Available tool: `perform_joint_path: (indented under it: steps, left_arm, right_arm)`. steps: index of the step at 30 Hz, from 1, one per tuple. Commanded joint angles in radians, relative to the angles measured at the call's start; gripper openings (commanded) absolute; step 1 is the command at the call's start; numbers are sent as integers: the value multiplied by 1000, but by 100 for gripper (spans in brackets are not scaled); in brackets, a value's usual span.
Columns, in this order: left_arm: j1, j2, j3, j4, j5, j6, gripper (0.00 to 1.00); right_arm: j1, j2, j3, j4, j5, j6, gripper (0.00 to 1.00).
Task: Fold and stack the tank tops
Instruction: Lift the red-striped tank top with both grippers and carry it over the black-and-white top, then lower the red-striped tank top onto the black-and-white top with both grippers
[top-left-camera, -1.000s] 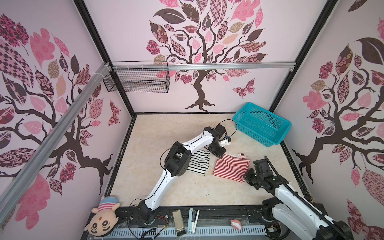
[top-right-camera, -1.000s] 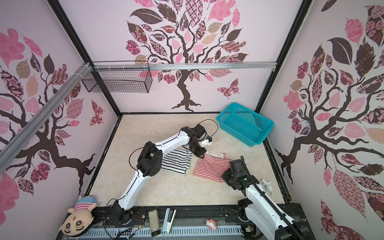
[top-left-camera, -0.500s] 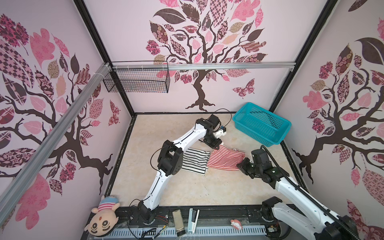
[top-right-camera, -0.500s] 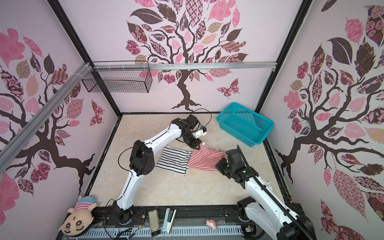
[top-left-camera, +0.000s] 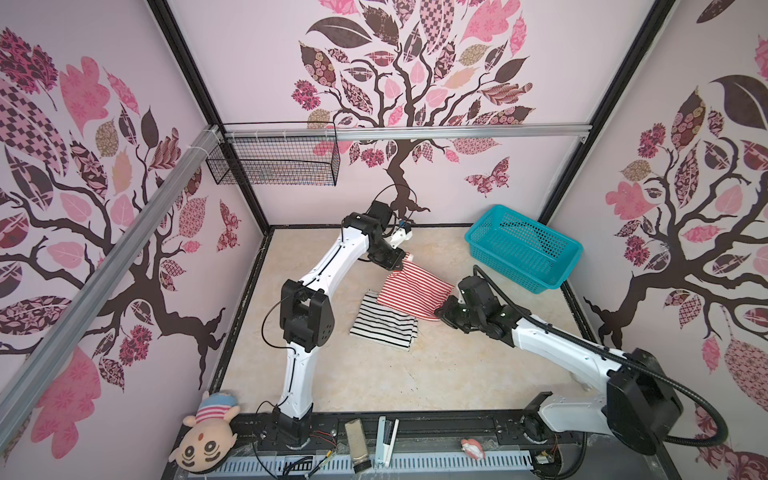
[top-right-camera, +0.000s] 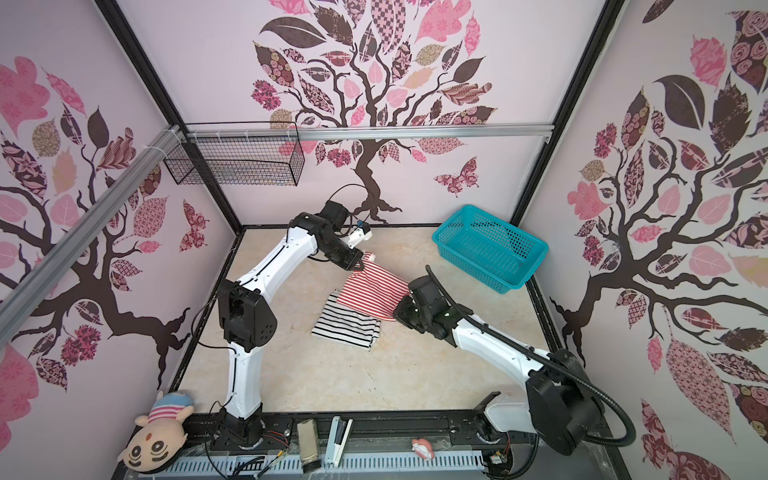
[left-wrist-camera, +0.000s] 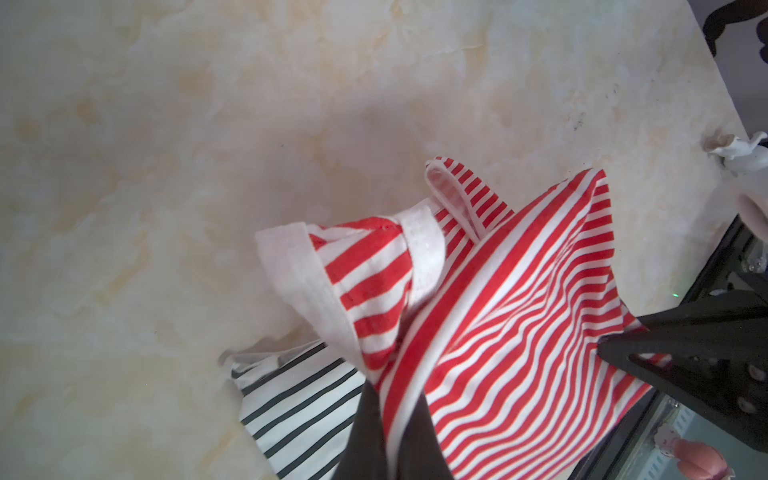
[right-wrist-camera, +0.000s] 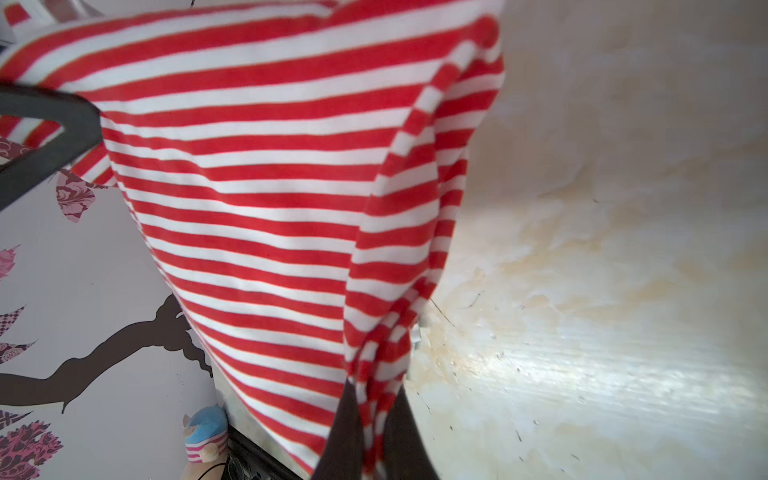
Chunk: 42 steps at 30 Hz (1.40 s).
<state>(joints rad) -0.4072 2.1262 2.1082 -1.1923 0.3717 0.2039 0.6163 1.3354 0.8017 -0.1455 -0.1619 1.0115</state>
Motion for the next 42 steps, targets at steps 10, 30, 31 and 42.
perform_joint_path:
  steps: [10,30,31,42]
  left_arm:
    - [158,-138,-280,37,11,102,0]
    - [189,-100,-415,65,52,138,0]
    - [189,-96,-410,64,61,135,0]
    - [185,-34,-370,72,44,128,0]
  right_arm:
    - [91,218,136,108,-40,11,0]
    - [183,169,40,119,26,64,0]
    - [183,161,36,116,30,64,0]
    - [196,165,21,127,15,70,0]
